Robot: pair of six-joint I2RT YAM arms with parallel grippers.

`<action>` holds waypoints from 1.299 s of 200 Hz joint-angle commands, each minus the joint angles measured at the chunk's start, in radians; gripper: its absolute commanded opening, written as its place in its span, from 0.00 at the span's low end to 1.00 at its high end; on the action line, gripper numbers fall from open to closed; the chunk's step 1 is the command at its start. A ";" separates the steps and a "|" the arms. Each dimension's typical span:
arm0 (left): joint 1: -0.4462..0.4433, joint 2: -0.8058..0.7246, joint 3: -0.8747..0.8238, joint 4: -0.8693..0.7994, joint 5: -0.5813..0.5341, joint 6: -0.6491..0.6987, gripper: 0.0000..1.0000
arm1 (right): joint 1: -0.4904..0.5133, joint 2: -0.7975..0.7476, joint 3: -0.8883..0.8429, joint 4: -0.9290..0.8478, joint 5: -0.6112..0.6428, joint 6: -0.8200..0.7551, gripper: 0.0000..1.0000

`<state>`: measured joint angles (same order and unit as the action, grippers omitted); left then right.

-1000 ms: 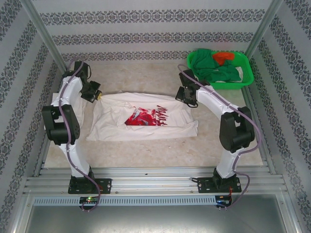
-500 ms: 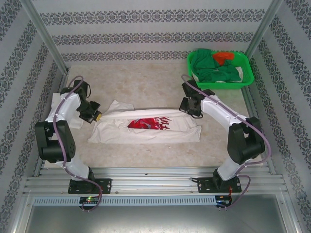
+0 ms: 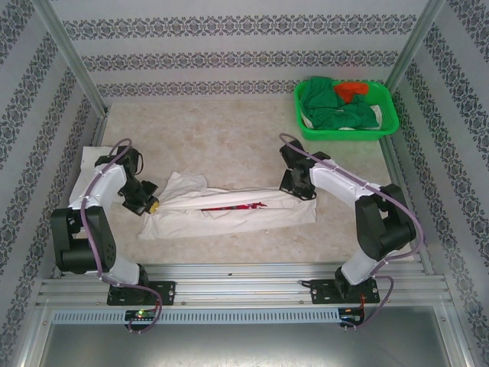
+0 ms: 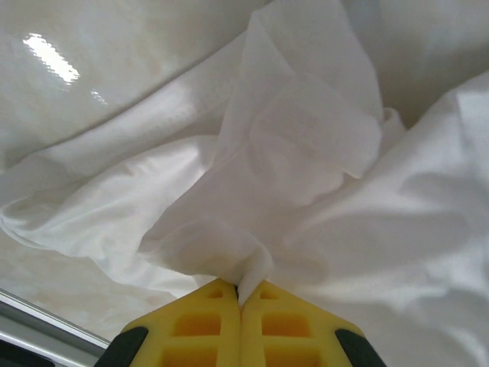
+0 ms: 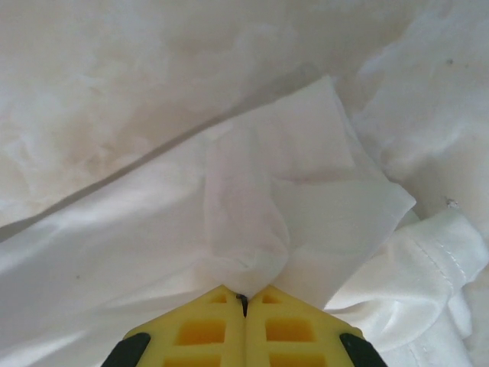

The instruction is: Fold and stack the t-shirts

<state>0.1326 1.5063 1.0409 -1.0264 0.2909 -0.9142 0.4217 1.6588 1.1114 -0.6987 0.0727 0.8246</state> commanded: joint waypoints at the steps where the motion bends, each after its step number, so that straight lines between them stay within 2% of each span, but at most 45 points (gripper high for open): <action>1: 0.006 0.017 -0.022 -0.047 -0.037 0.071 0.00 | 0.003 0.036 -0.004 -0.006 0.013 0.011 0.00; 73: 0.005 0.085 -0.110 0.016 -0.068 0.117 0.01 | 0.003 0.150 0.034 -0.022 -0.032 -0.013 0.00; 94: 0.005 0.103 -0.114 0.024 -0.068 0.127 0.03 | 0.003 0.156 0.056 -0.031 -0.034 -0.026 0.04; 101: 0.005 0.104 -0.114 0.025 -0.068 0.131 0.05 | 0.003 0.147 0.058 -0.029 -0.034 -0.030 0.09; 132: 0.005 0.090 -0.096 0.016 -0.087 0.138 0.22 | 0.005 0.033 0.028 0.013 0.003 -0.033 0.44; 161: 0.005 0.038 -0.063 0.009 -0.094 0.147 0.34 | -0.019 -0.042 0.009 0.054 0.041 -0.030 0.59; 207: 0.000 -0.014 0.089 0.005 -0.105 0.163 0.65 | -0.048 0.043 0.121 0.059 -0.006 -0.029 0.62; 238: -0.050 0.118 0.249 -0.006 -0.120 0.162 0.80 | -0.031 0.101 0.168 0.064 -0.033 -0.038 0.63; 260: -0.101 0.249 0.366 -0.017 -0.123 0.155 0.86 | -0.024 0.113 0.174 0.073 -0.042 -0.035 0.63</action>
<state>0.0860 1.6329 1.3212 -1.0103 0.1867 -0.7624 0.3843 1.7523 1.2560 -0.6304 0.0513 0.7967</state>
